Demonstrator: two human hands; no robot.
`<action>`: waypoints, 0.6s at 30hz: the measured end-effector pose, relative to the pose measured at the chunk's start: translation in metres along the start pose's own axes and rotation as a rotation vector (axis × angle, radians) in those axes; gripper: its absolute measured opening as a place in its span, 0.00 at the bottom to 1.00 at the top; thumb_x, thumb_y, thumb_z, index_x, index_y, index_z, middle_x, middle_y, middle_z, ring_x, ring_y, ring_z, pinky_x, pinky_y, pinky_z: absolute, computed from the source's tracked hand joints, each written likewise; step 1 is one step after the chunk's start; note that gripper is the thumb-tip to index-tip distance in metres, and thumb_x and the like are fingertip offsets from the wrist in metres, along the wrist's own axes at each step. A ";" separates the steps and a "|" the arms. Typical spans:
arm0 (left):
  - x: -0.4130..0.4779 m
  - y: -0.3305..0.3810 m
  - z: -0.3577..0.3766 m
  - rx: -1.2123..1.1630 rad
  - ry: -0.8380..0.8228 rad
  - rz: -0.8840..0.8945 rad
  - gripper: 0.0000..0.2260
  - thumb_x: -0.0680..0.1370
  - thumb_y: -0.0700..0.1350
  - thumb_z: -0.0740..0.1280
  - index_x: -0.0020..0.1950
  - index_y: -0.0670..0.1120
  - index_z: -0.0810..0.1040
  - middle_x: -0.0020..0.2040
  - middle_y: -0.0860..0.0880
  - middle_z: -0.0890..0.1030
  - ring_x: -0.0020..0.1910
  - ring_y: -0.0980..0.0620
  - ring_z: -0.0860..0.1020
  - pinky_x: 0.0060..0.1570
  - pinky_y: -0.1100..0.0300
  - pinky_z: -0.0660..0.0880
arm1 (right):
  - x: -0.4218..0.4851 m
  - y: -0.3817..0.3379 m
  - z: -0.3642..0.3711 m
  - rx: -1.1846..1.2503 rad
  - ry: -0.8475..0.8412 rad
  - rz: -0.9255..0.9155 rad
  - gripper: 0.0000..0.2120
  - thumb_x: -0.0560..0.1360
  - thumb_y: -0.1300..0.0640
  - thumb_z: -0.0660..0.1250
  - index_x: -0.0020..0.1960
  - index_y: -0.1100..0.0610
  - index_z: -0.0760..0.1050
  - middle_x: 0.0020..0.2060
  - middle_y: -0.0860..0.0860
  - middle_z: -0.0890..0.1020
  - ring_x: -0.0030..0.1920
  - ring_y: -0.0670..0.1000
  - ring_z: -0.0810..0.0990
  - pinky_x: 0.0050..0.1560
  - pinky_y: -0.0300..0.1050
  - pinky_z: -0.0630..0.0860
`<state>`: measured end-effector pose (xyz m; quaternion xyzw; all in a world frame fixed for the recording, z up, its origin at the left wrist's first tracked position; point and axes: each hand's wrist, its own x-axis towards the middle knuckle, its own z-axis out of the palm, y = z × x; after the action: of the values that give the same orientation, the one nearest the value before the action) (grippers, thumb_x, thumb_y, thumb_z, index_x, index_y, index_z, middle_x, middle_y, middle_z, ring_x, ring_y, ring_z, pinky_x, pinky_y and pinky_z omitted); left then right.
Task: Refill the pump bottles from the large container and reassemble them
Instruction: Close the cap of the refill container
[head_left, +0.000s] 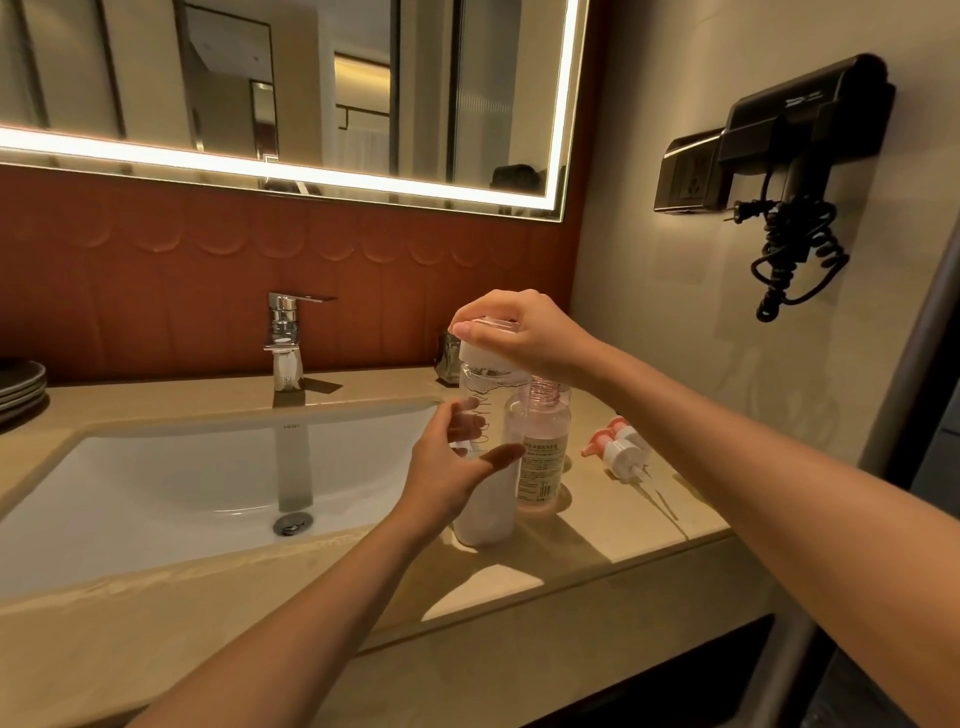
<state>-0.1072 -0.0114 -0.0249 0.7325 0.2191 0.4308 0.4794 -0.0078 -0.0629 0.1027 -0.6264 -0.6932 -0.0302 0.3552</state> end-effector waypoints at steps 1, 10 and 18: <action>0.000 0.000 0.000 0.001 0.000 -0.003 0.30 0.67 0.51 0.75 0.65 0.51 0.67 0.56 0.54 0.74 0.55 0.55 0.72 0.54 0.61 0.70 | 0.000 0.000 0.000 -0.004 0.000 -0.002 0.14 0.77 0.50 0.63 0.58 0.56 0.78 0.56 0.50 0.79 0.55 0.46 0.74 0.52 0.40 0.72; 0.000 0.001 0.000 0.006 -0.001 -0.007 0.31 0.67 0.51 0.75 0.66 0.50 0.67 0.57 0.53 0.74 0.56 0.54 0.72 0.56 0.58 0.70 | 0.003 0.001 -0.005 0.008 -0.064 -0.014 0.12 0.76 0.51 0.66 0.56 0.55 0.80 0.54 0.50 0.80 0.56 0.47 0.75 0.52 0.41 0.73; 0.000 -0.001 -0.001 0.004 -0.015 0.012 0.31 0.67 0.52 0.75 0.66 0.50 0.67 0.56 0.54 0.74 0.56 0.55 0.72 0.53 0.61 0.69 | 0.006 -0.003 -0.017 0.089 -0.038 -0.032 0.10 0.76 0.53 0.65 0.54 0.55 0.80 0.52 0.49 0.80 0.55 0.49 0.77 0.53 0.43 0.76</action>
<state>-0.1082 -0.0100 -0.0255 0.7378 0.2120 0.4280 0.4771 -0.0020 -0.0671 0.1194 -0.5993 -0.7104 0.0071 0.3690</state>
